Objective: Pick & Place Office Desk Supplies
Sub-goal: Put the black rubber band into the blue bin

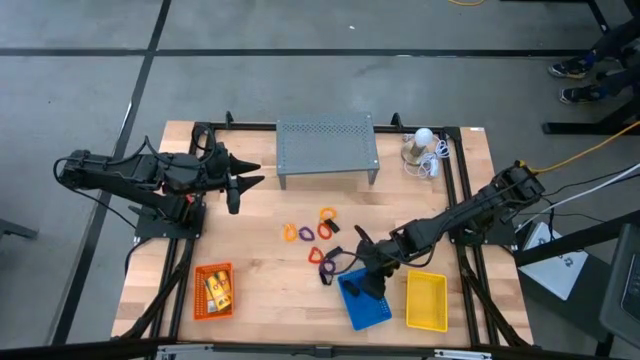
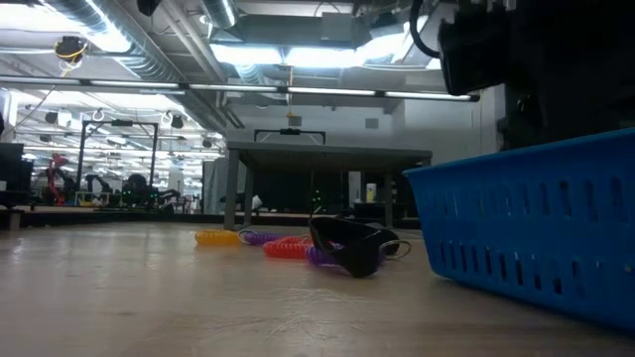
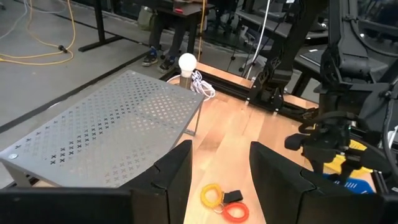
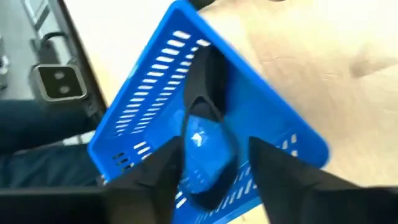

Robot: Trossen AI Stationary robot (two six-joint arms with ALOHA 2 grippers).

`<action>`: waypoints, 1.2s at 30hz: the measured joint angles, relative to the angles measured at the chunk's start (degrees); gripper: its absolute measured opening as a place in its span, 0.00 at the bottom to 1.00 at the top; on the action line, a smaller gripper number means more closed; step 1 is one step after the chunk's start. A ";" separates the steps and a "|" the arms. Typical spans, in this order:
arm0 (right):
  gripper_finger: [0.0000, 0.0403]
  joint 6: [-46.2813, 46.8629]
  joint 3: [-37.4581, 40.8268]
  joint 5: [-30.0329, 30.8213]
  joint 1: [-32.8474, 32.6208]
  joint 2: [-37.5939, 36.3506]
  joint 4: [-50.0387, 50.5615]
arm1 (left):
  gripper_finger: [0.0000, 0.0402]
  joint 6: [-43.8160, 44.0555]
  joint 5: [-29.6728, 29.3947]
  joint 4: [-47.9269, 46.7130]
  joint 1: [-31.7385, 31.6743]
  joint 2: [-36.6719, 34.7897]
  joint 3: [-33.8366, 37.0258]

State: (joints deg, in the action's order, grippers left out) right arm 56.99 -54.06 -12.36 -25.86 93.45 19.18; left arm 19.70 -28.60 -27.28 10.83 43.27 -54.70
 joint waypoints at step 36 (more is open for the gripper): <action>0.47 -6.91 -4.46 -3.15 1.61 -0.09 -0.59 | 0.38 0.00 0.04 0.00 -0.02 0.00 0.00</action>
State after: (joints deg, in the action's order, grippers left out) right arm 50.08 -58.52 -15.51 -24.25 93.36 18.59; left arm 19.70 -28.56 -27.29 10.81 43.27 -54.70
